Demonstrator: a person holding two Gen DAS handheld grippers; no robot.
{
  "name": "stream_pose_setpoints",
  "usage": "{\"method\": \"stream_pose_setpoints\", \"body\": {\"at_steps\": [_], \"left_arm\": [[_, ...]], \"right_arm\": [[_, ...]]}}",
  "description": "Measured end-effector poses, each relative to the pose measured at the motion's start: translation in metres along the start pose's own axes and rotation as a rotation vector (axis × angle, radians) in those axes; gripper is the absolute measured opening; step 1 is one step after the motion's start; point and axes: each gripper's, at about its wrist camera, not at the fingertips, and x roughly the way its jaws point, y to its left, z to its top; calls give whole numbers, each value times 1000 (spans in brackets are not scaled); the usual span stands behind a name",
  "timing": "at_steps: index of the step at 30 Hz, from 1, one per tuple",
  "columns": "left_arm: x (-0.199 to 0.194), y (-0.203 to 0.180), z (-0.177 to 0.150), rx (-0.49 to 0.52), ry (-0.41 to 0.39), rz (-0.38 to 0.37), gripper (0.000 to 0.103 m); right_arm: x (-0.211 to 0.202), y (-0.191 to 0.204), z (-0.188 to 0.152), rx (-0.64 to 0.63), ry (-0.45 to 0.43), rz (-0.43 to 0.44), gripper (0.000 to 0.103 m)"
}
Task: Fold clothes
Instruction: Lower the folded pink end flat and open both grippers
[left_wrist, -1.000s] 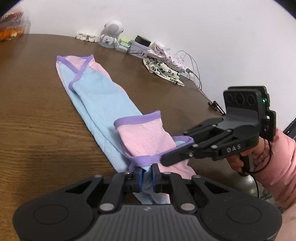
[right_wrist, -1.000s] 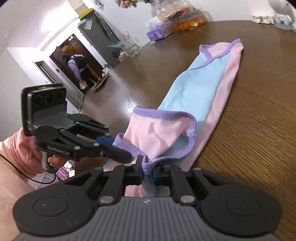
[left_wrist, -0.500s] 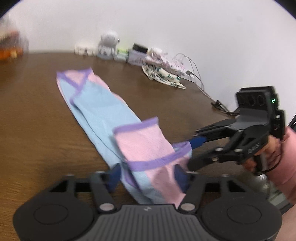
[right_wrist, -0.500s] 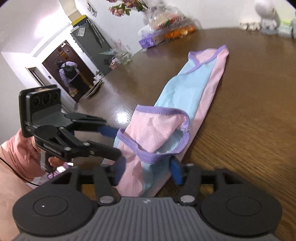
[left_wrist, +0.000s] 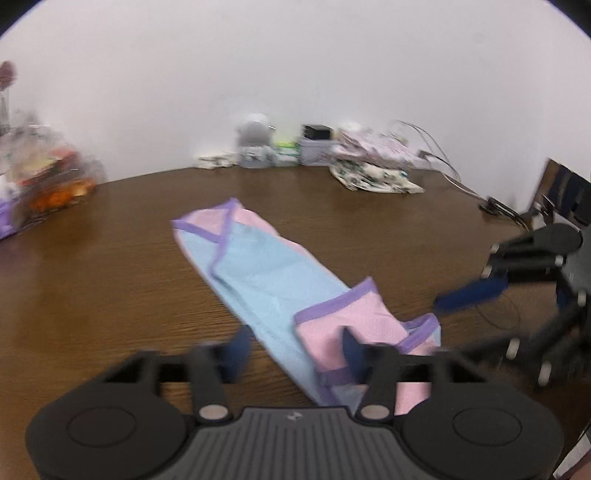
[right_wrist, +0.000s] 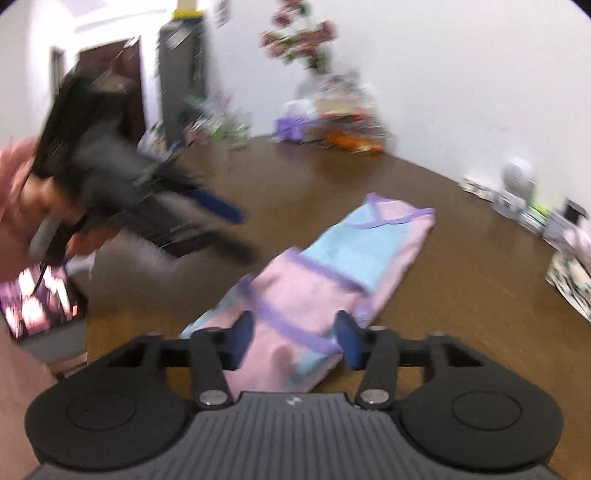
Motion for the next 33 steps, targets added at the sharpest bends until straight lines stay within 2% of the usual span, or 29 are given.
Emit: {"method": "stream_pose_setpoints", "body": {"at_steps": [1, 4, 8, 15, 27, 29, 31, 32, 33], "left_arm": [[8, -2, 1, 12, 13, -16, 13], [31, -7, -3, 43, 51, -23, 12], [50, -6, -10, 53, 78, -9, 12], [50, -11, -13, 85, 70, 7, 11], [36, -28, -20, 139, 74, -31, 9], [33, -29, -21, 128, 67, -26, 17], [24, -25, -21, 91, 32, -19, 37], [16, -25, -21, 68, 2, -15, 60], [7, -25, -21, 42, -37, -7, 84]], "right_arm": [[6, 4, -3, -10, 15, -5, 39], [23, 9, -14, -22, 55, -27, 35], [29, 0, -23, 67, 60, -11, 35], [30, -9, -30, 161, 49, 6, 37], [12, 19, -36, 180, 88, 20, 39], [9, 21, -38, 193, 85, 25, 43], [5, 19, -40, 228, 69, 32, 52], [1, 19, -41, 248, 53, 24, 56], [-4, 20, -43, 267, 34, 13, 64]]}}
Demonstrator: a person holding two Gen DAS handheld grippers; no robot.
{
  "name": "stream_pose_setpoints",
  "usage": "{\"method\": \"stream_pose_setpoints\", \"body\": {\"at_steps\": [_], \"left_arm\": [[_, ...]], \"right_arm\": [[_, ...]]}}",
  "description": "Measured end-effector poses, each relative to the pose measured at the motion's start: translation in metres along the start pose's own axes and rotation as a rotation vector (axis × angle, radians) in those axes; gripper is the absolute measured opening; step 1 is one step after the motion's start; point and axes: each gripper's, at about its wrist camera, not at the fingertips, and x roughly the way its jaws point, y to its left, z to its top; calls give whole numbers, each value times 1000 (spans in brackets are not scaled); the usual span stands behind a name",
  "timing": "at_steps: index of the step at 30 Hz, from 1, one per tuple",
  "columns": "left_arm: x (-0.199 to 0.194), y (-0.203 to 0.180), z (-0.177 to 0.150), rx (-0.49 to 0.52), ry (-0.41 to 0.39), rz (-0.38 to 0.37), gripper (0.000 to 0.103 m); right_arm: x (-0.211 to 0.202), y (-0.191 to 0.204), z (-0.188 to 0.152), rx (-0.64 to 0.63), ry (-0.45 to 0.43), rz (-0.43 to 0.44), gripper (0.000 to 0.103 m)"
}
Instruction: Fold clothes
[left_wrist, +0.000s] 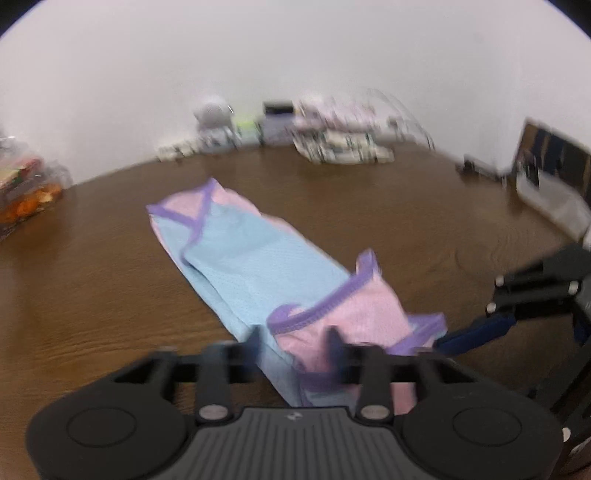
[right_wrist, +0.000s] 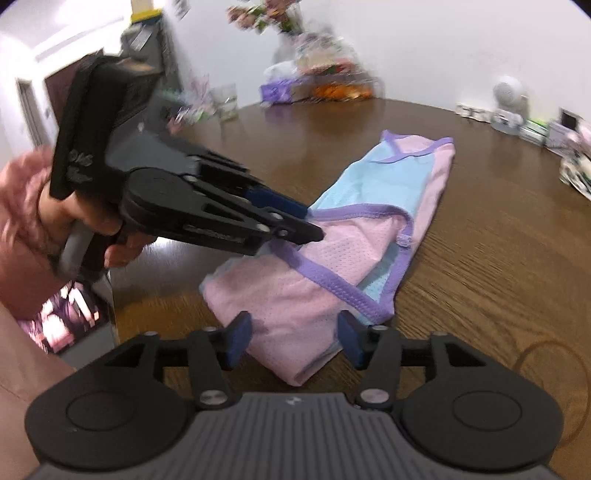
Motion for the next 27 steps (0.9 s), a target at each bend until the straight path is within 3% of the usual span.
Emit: {"method": "stream_pose_setpoints", "body": {"at_steps": [2, 4, 6, 12, 16, 22, 27], "left_arm": [[-21, -4, -3, -46, -97, 32, 98], [-38, -9, -8, -77, -171, 61, 101], [-50, -15, -13, -105, -203, 80, 103], [-58, -28, -28, -182, -169, 105, 103], [-59, -30, -38, -192, -121, 75, 103], [-64, -38, -45, -184, -96, 54, 103], [-68, -40, -47, -187, -93, 46, 103]], "right_arm": [[-10, 2, -4, 30, -40, -24, 81], [-21, 6, -8, 41, -78, -65, 88], [-31, 8, -10, 52, -111, -112, 103], [-44, 9, -16, 108, -141, -204, 103], [-46, 7, -22, 173, -170, -260, 103], [-48, 21, -31, 174, -193, -429, 103], [-48, 28, -32, 158, -146, -401, 103]]}}
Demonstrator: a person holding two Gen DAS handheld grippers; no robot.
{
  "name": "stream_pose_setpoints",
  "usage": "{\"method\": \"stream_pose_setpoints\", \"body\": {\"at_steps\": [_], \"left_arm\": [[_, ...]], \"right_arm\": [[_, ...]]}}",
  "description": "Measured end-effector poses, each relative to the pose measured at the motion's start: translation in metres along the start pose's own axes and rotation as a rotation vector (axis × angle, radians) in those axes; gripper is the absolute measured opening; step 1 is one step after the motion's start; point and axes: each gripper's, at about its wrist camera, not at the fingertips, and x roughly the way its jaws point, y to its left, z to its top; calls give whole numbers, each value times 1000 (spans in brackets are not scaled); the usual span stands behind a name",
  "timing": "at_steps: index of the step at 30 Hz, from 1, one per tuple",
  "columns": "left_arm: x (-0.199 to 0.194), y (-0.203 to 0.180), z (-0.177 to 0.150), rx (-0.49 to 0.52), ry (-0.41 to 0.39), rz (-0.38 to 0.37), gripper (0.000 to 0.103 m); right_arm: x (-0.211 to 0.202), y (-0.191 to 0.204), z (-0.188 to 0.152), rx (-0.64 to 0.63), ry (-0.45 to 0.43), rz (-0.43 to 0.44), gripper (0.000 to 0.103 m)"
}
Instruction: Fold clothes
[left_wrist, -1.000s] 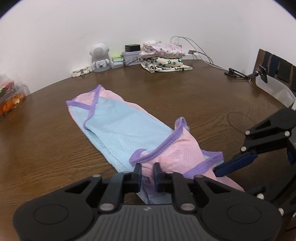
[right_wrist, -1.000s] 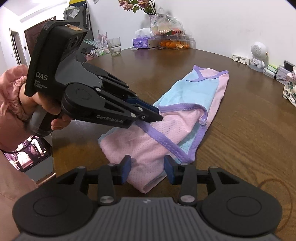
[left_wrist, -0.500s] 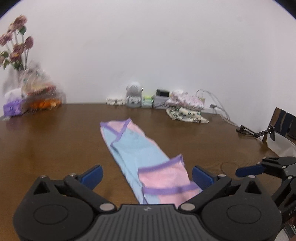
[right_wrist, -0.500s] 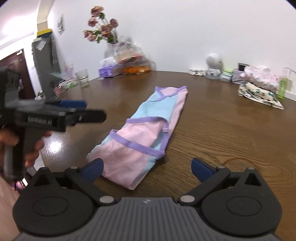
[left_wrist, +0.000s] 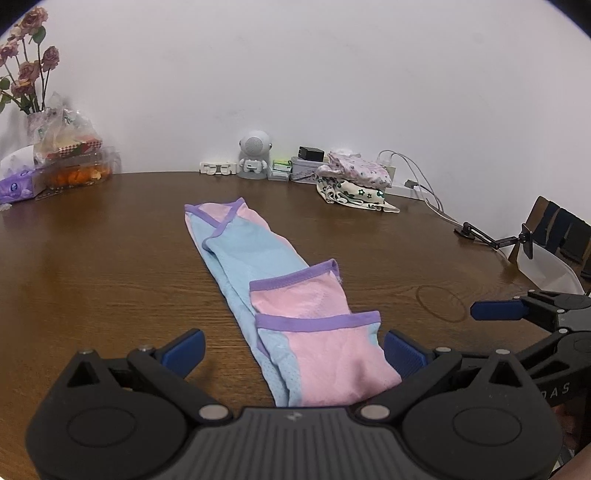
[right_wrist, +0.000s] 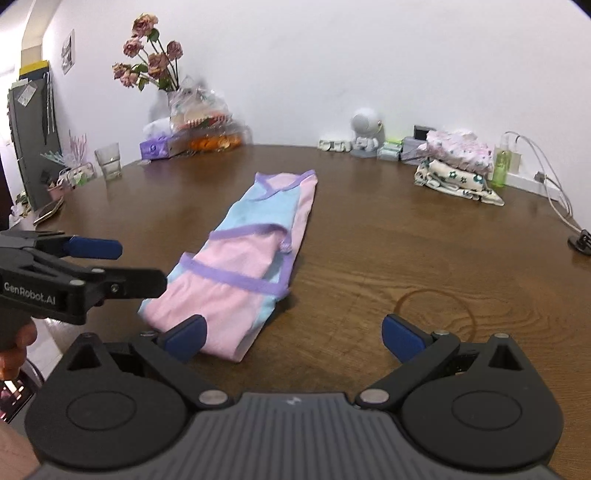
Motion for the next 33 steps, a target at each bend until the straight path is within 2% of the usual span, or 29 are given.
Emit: {"method": "stream_pose_setpoints", "body": {"at_steps": [12, 33], "left_arm": [[-1, 1, -4, -4, 23, -2, 103], [0, 9, -8, -45, 9, -14, 103]], "right_arm": [[0, -7, -2, 87, 48, 92, 103], [10, -4, -4, 112, 78, 122, 103]]}}
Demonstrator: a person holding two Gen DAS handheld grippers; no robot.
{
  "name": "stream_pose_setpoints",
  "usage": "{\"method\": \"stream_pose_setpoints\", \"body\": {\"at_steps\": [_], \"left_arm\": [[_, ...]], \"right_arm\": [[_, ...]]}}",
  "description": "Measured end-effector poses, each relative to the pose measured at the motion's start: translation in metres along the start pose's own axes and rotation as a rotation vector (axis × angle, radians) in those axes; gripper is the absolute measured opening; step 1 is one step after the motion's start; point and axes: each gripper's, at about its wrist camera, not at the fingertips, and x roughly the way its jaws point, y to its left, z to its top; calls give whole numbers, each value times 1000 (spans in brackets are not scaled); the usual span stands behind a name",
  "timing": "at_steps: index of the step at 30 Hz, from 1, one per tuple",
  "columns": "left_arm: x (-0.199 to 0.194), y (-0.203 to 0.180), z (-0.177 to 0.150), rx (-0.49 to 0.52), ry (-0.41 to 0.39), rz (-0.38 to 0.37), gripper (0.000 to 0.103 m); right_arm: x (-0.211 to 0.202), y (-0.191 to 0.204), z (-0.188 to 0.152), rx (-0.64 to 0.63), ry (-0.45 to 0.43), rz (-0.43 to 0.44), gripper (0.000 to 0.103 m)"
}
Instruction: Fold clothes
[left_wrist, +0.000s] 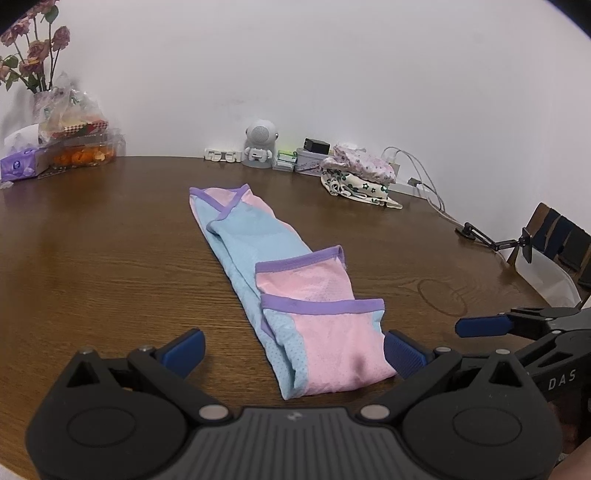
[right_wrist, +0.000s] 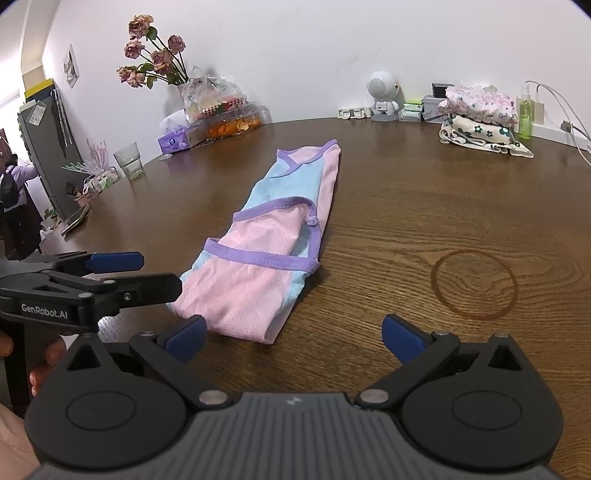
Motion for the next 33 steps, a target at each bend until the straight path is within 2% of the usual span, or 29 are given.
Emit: {"method": "stream_pose_setpoints", "body": {"at_steps": [33], "left_arm": [[-1, -3, -3, 4, 6, -3, 103]], "right_arm": [[-2, 4, -2, -2, -13, 41, 103]]}}
